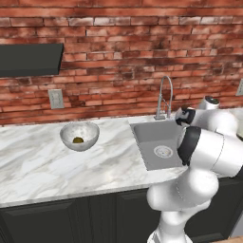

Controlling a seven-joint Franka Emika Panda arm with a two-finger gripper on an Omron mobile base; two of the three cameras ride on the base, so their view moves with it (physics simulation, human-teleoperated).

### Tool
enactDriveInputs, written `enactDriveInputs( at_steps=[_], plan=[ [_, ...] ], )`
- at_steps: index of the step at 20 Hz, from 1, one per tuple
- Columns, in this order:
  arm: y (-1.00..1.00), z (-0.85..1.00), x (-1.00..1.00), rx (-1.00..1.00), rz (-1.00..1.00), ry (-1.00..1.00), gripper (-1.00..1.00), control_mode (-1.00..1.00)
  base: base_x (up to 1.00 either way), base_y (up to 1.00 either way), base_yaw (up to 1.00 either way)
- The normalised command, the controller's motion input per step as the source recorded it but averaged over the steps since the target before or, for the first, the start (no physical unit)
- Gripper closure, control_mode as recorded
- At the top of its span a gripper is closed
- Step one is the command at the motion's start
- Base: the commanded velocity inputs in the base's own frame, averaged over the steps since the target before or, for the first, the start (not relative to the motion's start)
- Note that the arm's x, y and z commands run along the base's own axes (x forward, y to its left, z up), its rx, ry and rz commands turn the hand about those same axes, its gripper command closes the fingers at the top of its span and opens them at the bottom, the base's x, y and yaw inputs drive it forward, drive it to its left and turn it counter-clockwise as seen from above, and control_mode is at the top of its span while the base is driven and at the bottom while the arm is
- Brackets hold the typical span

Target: Pick the kiwis from the cabinet and place them in one bowl. Pick the squash from the sink and place it in the other bowl.

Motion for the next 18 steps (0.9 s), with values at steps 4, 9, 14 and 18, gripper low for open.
enactDriveInputs(
  at_steps=[4,9,14,18],
  plan=[
    [-0.34,0.64,-0.26,-0.03,0.06,0.00,1.00,-1.00,0.00,0.00,0.00],
    [-0.27,0.89,-0.23,-0.02,0.01,0.02,1.00,-1.00,0.00,0.00,0.00],
    [-0.28,0.90,-0.35,0.00,0.00,0.00,1.00,-1.00,0.00,0.00,0.00],
    [-0.47,0.56,-0.40,0.00,0.00,-0.06,1.00,-1.00,0.00,0.00,0.00]
  ],
)
